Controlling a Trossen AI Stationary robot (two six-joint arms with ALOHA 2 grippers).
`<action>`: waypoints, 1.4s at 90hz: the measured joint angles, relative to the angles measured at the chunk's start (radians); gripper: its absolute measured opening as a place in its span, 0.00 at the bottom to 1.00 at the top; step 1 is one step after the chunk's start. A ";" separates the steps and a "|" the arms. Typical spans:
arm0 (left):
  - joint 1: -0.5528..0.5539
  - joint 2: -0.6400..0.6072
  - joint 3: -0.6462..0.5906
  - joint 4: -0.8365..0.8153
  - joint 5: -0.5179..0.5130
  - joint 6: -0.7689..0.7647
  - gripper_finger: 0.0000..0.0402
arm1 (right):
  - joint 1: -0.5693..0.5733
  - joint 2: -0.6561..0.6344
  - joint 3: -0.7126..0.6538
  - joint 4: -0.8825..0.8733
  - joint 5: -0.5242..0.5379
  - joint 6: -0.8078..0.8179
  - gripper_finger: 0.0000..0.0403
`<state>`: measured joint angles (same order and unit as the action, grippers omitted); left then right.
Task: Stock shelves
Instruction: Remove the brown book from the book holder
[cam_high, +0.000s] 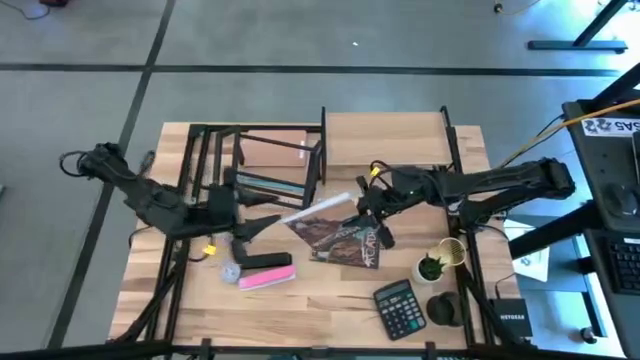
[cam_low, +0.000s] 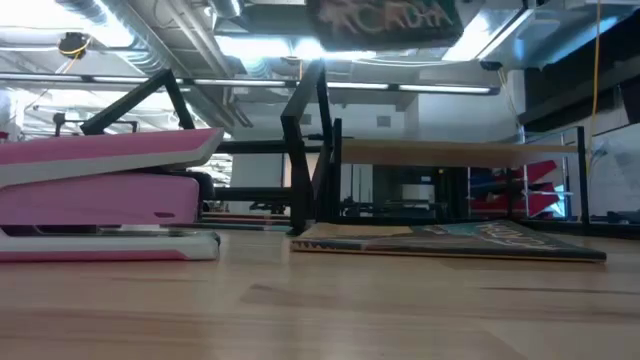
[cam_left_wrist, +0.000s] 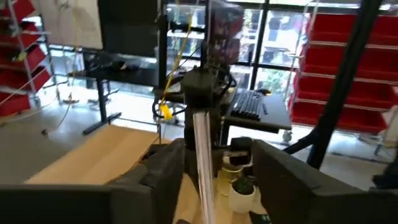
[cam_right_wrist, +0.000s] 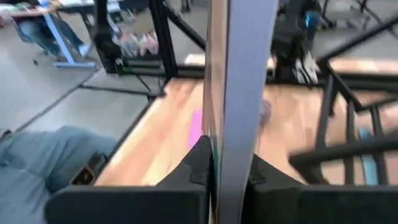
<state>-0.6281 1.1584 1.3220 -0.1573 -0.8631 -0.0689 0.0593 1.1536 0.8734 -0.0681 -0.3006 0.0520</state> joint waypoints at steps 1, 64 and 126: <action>-0.005 -0.005 0.000 -0.008 0.000 0.000 0.47 | 0.000 -0.009 0.000 -0.018 0.003 0.002 0.01; -0.204 -0.127 0.000 -1.038 -0.198 -0.969 0.49 | -0.183 0.136 -0.119 -0.411 -0.388 0.125 0.00; -0.204 -0.126 0.000 -1.036 -0.221 -0.979 0.49 | -0.335 0.537 0.088 -0.543 -0.321 -0.175 0.31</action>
<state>-0.8322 1.0321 1.3220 -1.1931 -1.0843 -1.0481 -0.2760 1.6909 0.9613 -0.6109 -0.6216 -0.1233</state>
